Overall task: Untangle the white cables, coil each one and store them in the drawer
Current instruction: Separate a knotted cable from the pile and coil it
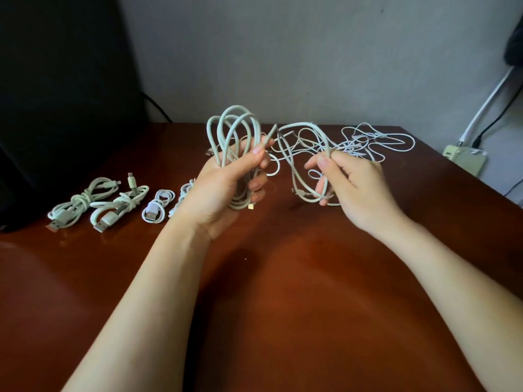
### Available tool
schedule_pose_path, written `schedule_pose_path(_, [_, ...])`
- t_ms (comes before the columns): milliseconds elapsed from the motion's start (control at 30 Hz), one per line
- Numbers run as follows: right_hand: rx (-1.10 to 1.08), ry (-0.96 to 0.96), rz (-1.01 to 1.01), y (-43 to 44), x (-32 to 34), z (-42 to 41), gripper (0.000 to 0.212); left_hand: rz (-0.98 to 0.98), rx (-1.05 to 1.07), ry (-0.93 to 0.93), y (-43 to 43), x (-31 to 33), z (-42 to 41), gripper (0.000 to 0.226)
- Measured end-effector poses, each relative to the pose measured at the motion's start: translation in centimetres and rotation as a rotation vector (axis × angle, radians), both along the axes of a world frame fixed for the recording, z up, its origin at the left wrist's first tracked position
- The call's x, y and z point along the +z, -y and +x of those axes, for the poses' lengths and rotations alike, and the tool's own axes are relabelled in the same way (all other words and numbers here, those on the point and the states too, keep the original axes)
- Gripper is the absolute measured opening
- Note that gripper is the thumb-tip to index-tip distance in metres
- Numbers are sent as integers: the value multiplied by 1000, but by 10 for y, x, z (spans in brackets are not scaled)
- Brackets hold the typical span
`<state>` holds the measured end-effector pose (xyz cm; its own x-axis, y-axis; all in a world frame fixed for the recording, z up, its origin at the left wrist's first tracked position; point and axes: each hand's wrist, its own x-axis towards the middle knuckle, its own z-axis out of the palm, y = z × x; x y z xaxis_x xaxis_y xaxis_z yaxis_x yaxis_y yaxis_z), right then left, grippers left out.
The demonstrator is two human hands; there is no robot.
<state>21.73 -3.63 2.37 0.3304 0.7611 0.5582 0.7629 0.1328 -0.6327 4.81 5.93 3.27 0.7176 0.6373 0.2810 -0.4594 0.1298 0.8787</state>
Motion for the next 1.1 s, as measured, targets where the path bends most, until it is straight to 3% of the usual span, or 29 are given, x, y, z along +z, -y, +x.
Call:
schedule_pose_path(367, [-277, -18, -40, -1, 4, 17, 55, -45, -7, 141, -2, 4, -2, 14])
schedule_pose_path(500, [-207, -23, 41, 2, 4, 14, 46, -158, 38, 200, -2, 6, -3, 14])
schedule_pose_path(600, [-148, 60, 10, 3, 5, 8, 15, -240, 75, 260, -5, 8, -4, 13])
schedule_pose_path(700, [-182, 129, 7, 4, 6, 3, 12, -269, 100, 291, -8, 7, -5, 14])
schedule_pose_path(800, [-199, 2, 10, 4, 10, 2, 26, -276, 105, 290, -8, 6, -5, 13])
schedule_pose_path(900, [-154, -142, -239, 2, 13, 6, 39, -254, 126, 260, -7, 6, -5, 13])
schedule_pose_path(1000, [-25, -229, -467, 2, 10, 9, 29, -214, 139, 223, -7, 5, -4, 11])
schedule_pose_path(1100, [41, -364, -396, 4, 11, 9, 11, -231, 149, 238, -9, 6, -5, 13])
